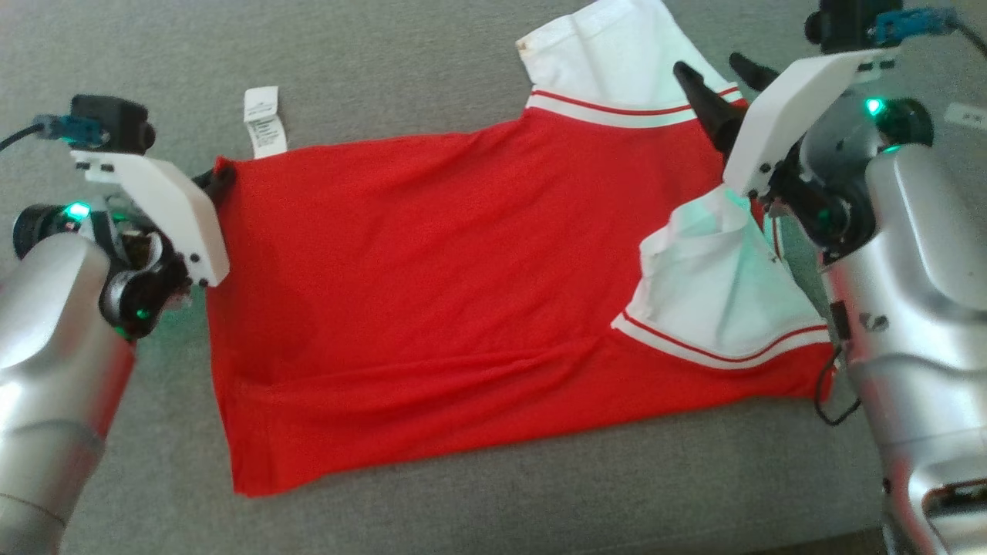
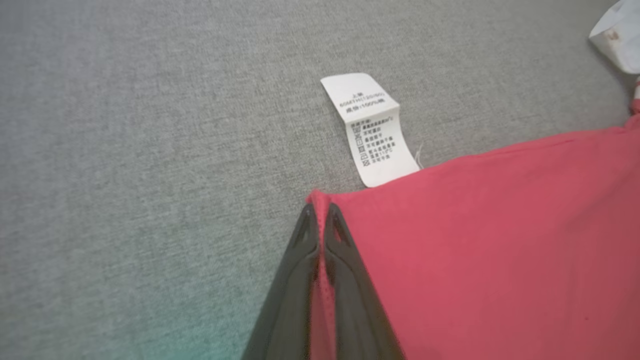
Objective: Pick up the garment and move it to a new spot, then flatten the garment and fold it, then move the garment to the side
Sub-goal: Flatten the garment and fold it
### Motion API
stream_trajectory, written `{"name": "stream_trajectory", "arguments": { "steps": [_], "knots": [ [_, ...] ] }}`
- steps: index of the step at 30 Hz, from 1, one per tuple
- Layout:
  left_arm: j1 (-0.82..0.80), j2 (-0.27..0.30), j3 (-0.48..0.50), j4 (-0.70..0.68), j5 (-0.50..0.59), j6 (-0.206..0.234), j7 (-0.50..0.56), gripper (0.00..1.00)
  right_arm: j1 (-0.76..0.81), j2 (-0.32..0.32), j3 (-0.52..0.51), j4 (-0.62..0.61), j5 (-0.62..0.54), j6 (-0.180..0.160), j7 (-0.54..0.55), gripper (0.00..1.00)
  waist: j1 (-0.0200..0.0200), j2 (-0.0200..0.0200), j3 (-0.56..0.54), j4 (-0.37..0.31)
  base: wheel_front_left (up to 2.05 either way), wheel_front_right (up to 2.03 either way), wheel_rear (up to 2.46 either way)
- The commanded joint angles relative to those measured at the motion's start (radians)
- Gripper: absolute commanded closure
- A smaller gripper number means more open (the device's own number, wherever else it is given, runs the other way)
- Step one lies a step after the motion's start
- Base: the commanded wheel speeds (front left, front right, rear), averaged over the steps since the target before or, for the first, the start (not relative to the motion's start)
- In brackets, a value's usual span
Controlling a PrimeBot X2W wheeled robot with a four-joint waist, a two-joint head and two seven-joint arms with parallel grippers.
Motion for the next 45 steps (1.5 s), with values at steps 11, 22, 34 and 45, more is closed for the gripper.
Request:
{"name": "stream_trajectory", "arguments": {
  "steps": [11,22,34,45],
  "knots": [
    [-0.014,-0.065,-0.010,-0.102,0.014,-0.005,-0.179,1.00,-0.192,-0.057,-0.079,0.162,-0.089,0.007,-0.038,0.00,0.0000,0.0000,0.039,0.148,0.00,0.00,0.00],
    [-0.025,-0.130,-0.078,-0.146,0.041,-0.006,-0.303,1.00,-0.304,-0.091,-0.181,0.417,-0.263,0.007,-0.107,0.00,0.0000,0.0000,0.083,0.258,0.00,0.00,0.00],
    [-0.025,-0.121,-0.082,-0.128,0.026,-0.007,-0.404,1.00,-0.336,-0.064,-0.162,0.503,-0.278,0.007,-0.205,1.00,0.0000,0.0000,0.069,0.239,0.00,0.00,0.00],
    [0.102,-0.109,-0.008,-0.073,-0.022,-0.004,-0.599,1.00,-0.194,-0.124,0.048,0.341,-0.019,0.007,-0.254,1.00,0.0000,0.0000,-0.057,0.179,0.00,0.00,0.00]
  ]
}}
